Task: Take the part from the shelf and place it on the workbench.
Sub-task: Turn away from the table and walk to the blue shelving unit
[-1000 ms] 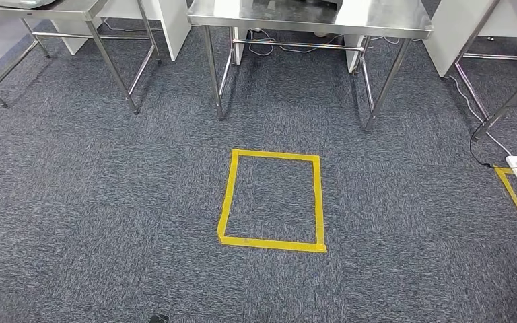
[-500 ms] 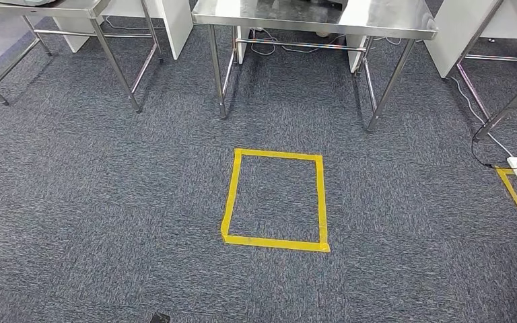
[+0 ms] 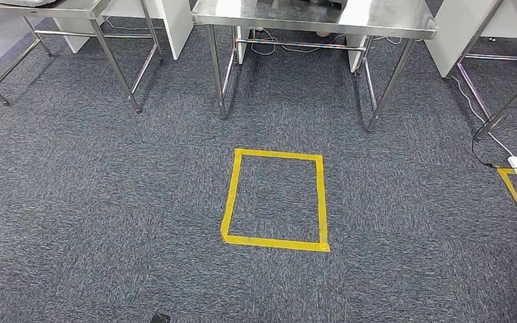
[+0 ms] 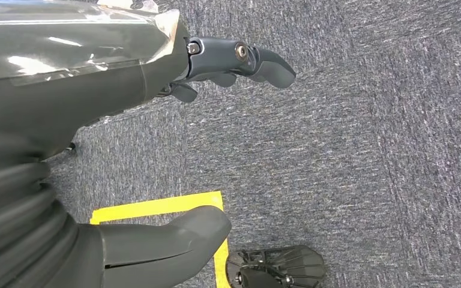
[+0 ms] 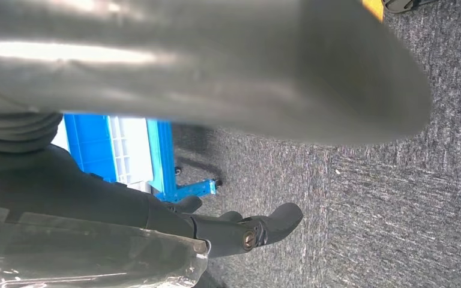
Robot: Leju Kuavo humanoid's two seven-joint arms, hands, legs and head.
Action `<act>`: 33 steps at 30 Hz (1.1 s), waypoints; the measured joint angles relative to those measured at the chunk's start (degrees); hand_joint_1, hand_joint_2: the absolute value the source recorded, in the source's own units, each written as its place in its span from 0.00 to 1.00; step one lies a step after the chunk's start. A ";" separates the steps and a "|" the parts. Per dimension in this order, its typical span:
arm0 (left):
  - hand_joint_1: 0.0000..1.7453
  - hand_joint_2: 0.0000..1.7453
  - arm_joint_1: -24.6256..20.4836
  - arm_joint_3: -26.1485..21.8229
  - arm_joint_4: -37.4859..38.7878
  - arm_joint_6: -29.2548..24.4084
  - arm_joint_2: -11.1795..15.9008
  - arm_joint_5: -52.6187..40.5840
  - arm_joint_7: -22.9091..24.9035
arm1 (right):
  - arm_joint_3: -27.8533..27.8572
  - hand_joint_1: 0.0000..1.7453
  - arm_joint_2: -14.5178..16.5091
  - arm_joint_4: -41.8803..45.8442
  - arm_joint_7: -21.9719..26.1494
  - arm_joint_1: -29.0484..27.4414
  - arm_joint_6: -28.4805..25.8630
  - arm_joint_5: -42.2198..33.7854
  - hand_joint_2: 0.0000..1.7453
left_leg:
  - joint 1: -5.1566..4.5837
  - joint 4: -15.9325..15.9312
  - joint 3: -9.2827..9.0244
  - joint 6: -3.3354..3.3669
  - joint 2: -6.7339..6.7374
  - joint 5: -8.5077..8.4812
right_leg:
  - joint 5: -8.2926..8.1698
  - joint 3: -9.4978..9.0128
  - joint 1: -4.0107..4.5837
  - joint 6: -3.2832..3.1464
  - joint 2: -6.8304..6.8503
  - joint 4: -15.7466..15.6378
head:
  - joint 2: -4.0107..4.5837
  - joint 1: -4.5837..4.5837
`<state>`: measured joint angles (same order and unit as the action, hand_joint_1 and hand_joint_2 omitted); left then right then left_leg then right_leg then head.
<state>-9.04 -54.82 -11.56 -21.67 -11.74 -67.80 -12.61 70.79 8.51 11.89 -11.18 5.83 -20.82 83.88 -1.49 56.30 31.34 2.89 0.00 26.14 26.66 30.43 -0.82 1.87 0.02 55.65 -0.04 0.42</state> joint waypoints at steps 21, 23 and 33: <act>0.00 1.00 0.13 -0.09 0.00 -0.13 -0.05 0.00 -0.52 | 0.27 0.00 0.00 0.00 1.62 -0.23 -0.39 -2.99 0.00 | 0.51 -0.79 0.40 2.00 1.67 -0.99 | 6.52 7.43 -0.26 0.97 0.10 15.68 | 0.00 -0.69; 0.00 1.00 0.13 -0.10 0.00 -0.13 -0.13 -0.01 -0.52 | 0.28 0.00 -0.09 0.00 1.67 -0.22 -0.39 -3.01 0.00 | 0.48 -0.35 0.38 1.60 2.36 -0.71 | 3.38 3.00 -0.31 1.63 1.49 7.25 | 0.00 -0.74; 0.00 1.00 0.21 -0.25 0.00 -0.13 -0.05 0.03 -0.64 | 0.28 0.00 -0.15 0.00 1.80 -0.01 -0.33 -2.84 0.00 | 1.45 12.43 5.02 -2.16 0.32 8.02 | 0.08 -0.12 -0.86 -1.42 -0.48 0.42 | 0.00 -0.02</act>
<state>-8.83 -55.07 -11.56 -21.80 -11.79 -67.77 -13.25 71.08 8.36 11.89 -9.38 5.83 -21.15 81.03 -0.04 68.73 36.36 0.72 0.32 34.16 26.73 30.31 -1.68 0.45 -0.46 56.08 -0.04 0.39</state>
